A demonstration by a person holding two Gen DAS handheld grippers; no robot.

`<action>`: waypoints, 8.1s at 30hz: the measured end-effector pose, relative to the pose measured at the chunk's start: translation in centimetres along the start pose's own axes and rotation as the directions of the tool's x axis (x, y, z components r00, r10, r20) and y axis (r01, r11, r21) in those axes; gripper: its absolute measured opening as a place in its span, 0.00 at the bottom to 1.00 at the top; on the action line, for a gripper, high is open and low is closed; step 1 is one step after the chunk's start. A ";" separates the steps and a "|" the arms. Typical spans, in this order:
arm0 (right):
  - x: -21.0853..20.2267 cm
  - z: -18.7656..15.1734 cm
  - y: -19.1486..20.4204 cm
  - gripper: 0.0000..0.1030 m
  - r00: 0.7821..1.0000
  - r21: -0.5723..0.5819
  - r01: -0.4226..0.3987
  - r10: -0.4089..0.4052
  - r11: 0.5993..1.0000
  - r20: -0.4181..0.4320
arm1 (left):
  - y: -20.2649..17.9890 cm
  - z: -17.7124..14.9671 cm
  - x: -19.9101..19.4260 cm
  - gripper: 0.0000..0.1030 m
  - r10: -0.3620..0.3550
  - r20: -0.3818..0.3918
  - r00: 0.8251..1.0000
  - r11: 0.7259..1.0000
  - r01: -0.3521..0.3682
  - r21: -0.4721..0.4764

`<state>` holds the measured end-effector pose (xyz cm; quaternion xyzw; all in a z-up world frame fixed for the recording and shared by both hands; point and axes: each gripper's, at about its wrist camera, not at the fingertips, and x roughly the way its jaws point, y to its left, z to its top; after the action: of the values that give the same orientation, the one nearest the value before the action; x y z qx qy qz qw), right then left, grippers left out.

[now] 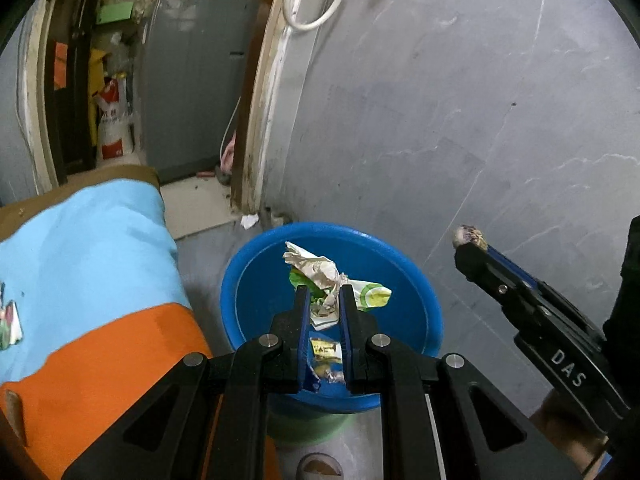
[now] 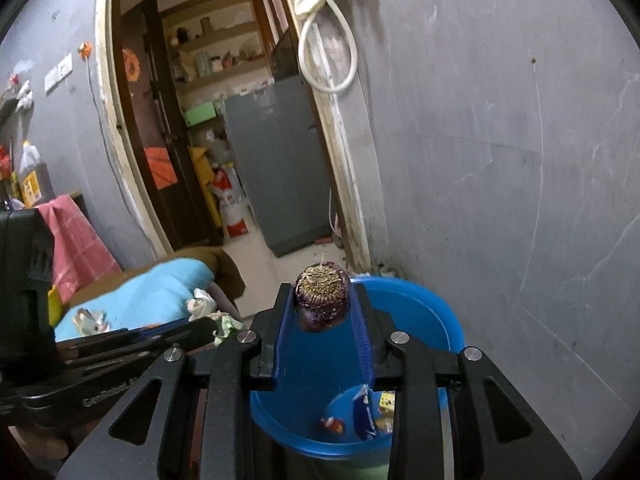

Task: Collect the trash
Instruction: 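Open both tools to drop the items into the bucket, then move both open tools back over the blanket, then lower the right tool onto the brown cork stick and close it, then grasp the pink-and-white wrapper with the left tool while the right tool holds the cork, then carry the cork stick and pink wrapper over the blue bucket, then open both tools to drop the cork and wrapper into the bucket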

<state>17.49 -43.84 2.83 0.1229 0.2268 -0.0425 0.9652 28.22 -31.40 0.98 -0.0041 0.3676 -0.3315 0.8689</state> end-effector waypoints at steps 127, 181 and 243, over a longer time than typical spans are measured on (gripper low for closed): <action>7.8 -6.4 23.6 0.13 0.922 -0.425 -0.351 0.229 0.834 -0.311 | 23.0 -8.6 -16.9 0.96 0.387 0.012 0.922 0.892 -0.371 -0.257; -1.6 0.3 18.0 0.12 0.904 -0.345 -0.251 0.346 0.904 0.249 | 10.8 -2.8 -20.7 0.01 0.294 0.420 0.858 0.954 -0.287 -0.081; 0.1 1.7 -0.9 0.48 0.998 0.179 -0.012 0.000 0.984 0.065 | 2.5 1.3 -6.8 0.43 0.108 0.088 0.990 0.988 -0.097 -0.121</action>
<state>18.16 -45.19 4.10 0.2085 0.1902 -0.0636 0.9572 27.01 -25.86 5.66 -0.0514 0.3447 -0.2640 0.8994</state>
